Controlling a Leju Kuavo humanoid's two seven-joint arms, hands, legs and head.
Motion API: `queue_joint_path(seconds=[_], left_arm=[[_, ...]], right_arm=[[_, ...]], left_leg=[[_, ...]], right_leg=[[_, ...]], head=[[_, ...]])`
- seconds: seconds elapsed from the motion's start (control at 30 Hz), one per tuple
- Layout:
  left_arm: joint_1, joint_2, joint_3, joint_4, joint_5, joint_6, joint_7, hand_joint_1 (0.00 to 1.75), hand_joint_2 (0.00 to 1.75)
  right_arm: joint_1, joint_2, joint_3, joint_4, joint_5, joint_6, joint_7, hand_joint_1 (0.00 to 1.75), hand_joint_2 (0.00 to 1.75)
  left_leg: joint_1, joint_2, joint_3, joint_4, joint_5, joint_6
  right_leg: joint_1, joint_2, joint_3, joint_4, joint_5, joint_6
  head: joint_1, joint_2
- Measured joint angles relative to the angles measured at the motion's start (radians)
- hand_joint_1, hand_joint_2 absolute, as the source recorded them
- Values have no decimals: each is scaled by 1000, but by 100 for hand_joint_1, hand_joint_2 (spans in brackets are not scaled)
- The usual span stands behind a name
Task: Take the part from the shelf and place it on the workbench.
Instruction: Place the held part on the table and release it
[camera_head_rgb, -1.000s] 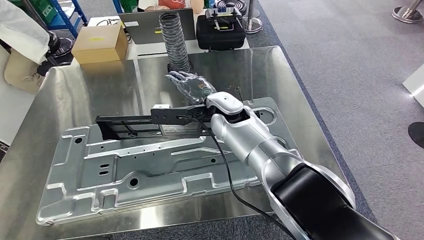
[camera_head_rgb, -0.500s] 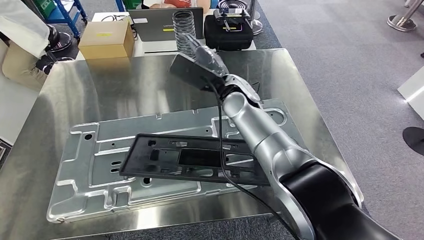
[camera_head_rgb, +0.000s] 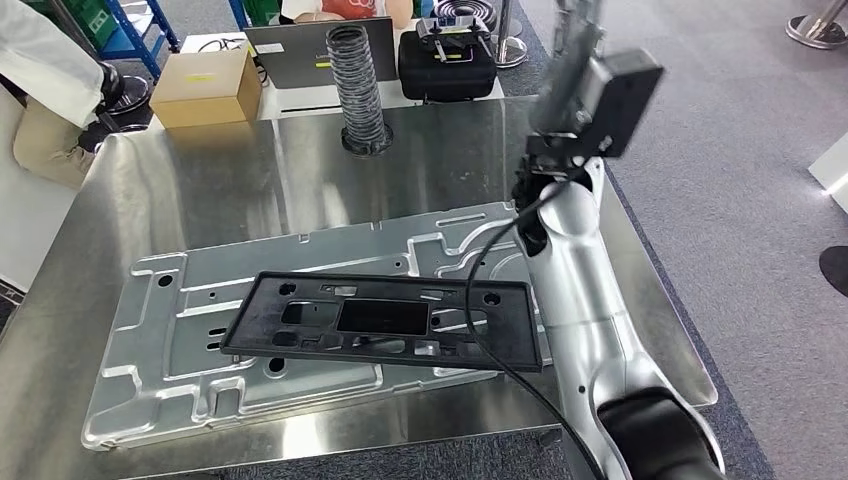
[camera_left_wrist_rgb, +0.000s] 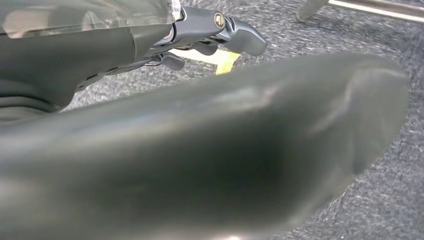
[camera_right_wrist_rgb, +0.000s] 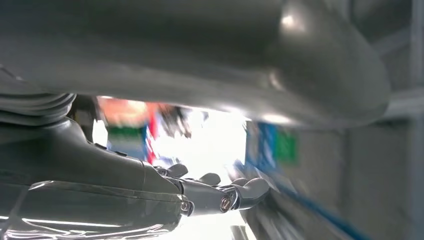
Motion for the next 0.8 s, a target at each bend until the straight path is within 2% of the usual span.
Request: queue_joint_path(seconds=[0.03,0.07,0.1,0.17,0.2,0.23,0.3,0.33,0.37,0.4,0.47,0.5,0.53,0.57,0.6,0.67,0.7,0.73,0.8], left_arm=[[4,-3,7,0,5,4,-2,0,0],[7,-6,13,0,9,8,-3,0,0],[10,-8,19,0,11,12,-4,0,0],[11,-13,30,0,13,21,-3,0,0],[11,-15,34,0,15,25,-2,0,0],[11,-17,39,0,18,30,-1,0,0],[12,-21,49,0,23,37,0,0,0],[11,-23,53,0,24,39,-1,0,0],[10,-25,56,0,24,41,-1,0,0],[9,-27,58,0,24,41,-2,0,0],[7,-27,61,0,23,41,-3,0,0],[7,-27,62,0,23,41,-3,0,0],[7,-27,63,0,23,41,-3,0,0],[7,-27,64,0,23,41,-4,0,0],[7,-27,66,0,24,40,-5,0,0],[6,-27,72,0,29,40,-8,0,0],[6,-27,75,0,32,40,-9,0,0],[6,-27,79,-1,35,41,-11,0,0],[7,-27,84,-2,40,42,-13,0,0]], right_arm=[[58,-15,-2,-84,19,-38,-19,0,0],[117,-30,-3,-168,48,-79,-40,0,0],[178,-47,-5,-250,82,-118,-60,0,0],[296,-82,-13,-398,144,-179,-96,0,0],[355,-99,-17,-461,162,-199,-110,0,0],[414,-115,-23,-516,168,-207,-120,0,0],[520,-145,-39,-601,158,-200,-134,0,0],[567,-159,-49,-635,149,-191,-140,0,0],[606,-171,-60,-661,142,-181,-144,0,0],[642,-181,-71,-682,137,-174,-148,0,0],[709,-197,-94,-710,131,-159,-151,0,0],[741,-203,-106,-719,126,-150,-151,0,0],[769,-208,-118,-725,118,-141,-151,0,0],[793,-210,-128,-730,108,-129,-152,0,0],[813,-212,-138,-734,96,-117,-152,0,0],[844,-215,-155,-739,75,-100,-153,0,0],[858,-216,-163,-742,67,-98,-154,0,0],[870,-217,-172,-743,62,-99,-155,0,0],[892,-218,-191,-745,44,-99,-156,0,0]], left_leg=[[0,0,-1,4,9,0],[1,0,17,-33,35,0],[2,0,52,-103,72,3],[0,-2,120,-229,115,12],[-2,-3,137,-261,121,17],[-4,-3,141,-268,118,22],[-3,-3,140,-273,125,36],[-2,-2,139,-278,129,44],[0,-1,136,-282,135,51],[1,1,132,-285,140,57],[-1,3,117,-285,151,63],[-1,3,109,-284,157,63],[-2,4,99,-283,164,62],[-2,3,90,-282,170,60],[-2,3,81,-280,176,58],[-3,2,66,-274,190,49],[-4,2,63,-273,196,43],[-4,1,62,-273,203,36],[-3,0,62,-277,216,22]], right_leg=[[0,0,1,1,-2,1],[0,1,2,3,-3,2],[-1,1,4,5,-6,5],[2,2,7,9,-10,13],[3,2,7,10,-10,17],[4,2,7,10,-10,22],[3,2,8,10,-11,34],[2,3,5,18,-22,39],[1,4,-4,44,-48,44],[-1,5,-21,89,-86,48],[-4,6,-69,224,-170,54],[-6,6,-81,275,-193,56],[-8,6,-78,294,-196,58],[-10,6,-53,271,-180,58],[-11,6,-10,213,-154,57],[-10,6,87,67,-120,51],[-7,6,117,20,-113,47],[-4,7,129,-3,-112,42],[-2,7,119,-5,-99,29]], head=[[0,0],[0,0],[0,0],[0,0],[1,0],[1,0],[1,0],[2,0],[2,0],[3,0],[4,0],[4,0],[4,0],[4,0],[4,0],[3,0],[3,0],[2,0],[4,0]])
